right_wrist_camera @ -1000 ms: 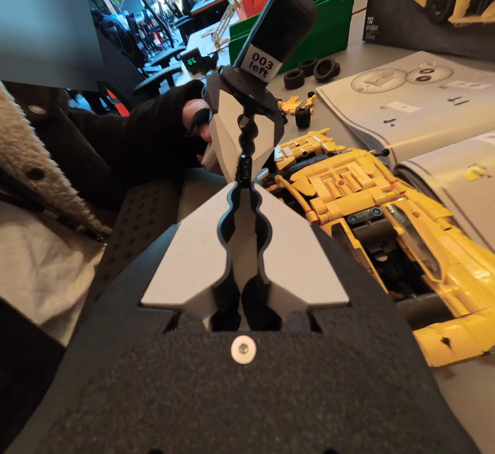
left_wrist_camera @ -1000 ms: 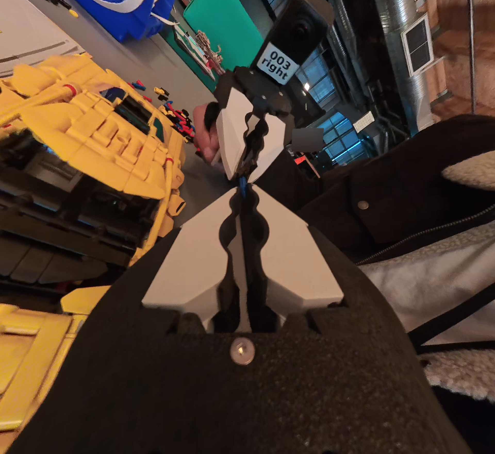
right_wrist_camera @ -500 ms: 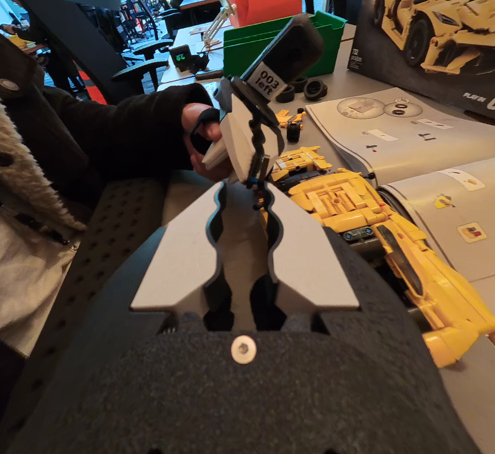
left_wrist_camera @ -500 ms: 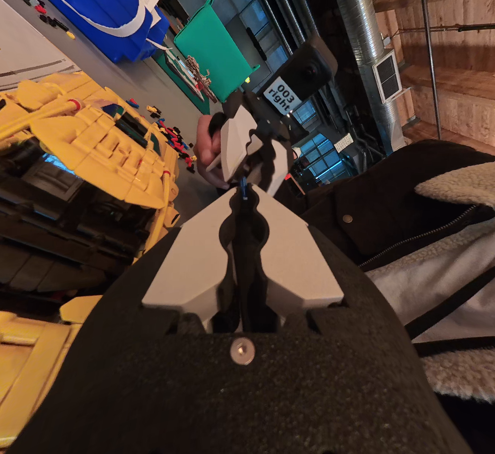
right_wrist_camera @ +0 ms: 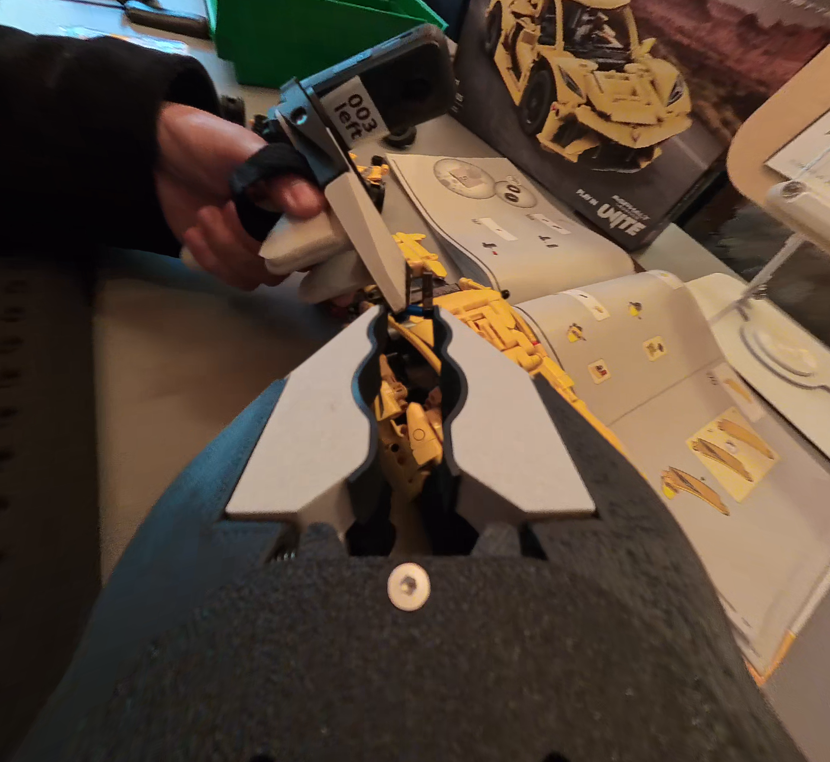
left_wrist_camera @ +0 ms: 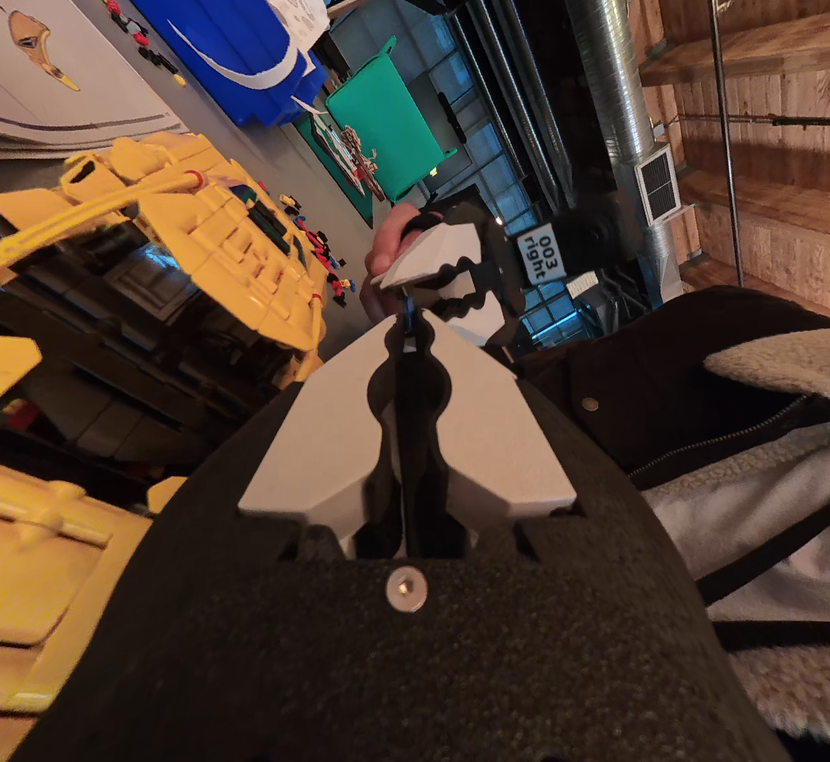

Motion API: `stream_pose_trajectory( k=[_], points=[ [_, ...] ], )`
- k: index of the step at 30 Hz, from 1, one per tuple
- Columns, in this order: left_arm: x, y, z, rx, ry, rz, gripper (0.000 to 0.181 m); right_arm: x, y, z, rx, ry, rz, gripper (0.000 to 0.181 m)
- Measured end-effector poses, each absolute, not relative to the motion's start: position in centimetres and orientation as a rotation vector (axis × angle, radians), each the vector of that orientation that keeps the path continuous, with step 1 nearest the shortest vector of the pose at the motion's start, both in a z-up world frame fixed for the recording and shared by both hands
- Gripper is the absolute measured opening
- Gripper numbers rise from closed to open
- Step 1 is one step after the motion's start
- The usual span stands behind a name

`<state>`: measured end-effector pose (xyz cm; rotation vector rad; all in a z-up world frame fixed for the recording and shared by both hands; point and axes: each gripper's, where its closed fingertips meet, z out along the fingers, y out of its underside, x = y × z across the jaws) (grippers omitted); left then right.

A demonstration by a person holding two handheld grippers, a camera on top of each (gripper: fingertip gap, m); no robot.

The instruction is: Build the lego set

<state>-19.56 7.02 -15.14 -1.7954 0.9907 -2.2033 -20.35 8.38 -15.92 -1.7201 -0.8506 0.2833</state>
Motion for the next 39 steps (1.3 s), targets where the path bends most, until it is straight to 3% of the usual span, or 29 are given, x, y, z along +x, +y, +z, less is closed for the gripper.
stream_pose_trajectory(
  k=[12, 24, 33, 39],
  points=[
    [-19.5, 7.2, -12.0, -1.625, 0.644, -2.608, 0.003, -20.2, 8.5, -12.8, -1.547, -0.745, 0.169, 0.018],
    [-19.6, 6.4, -12.2, -1.666, 0.692, -2.646, 0.004, -20.4, 7.9, -13.0, -1.471, -0.897, 0.094, 0.017],
    [-19.6, 5.7, -13.1, -1.746, 0.8, -2.561, 0.004, -20.4, 7.3, -13.9, -1.544, -0.963, 0.106, 0.016],
    [-19.1, 6.1, -16.0, -1.895, 1.024, -2.138, 0.004, -20.0, 7.8, -16.7, -1.624, -1.082, -0.03, 0.015]
  ],
)
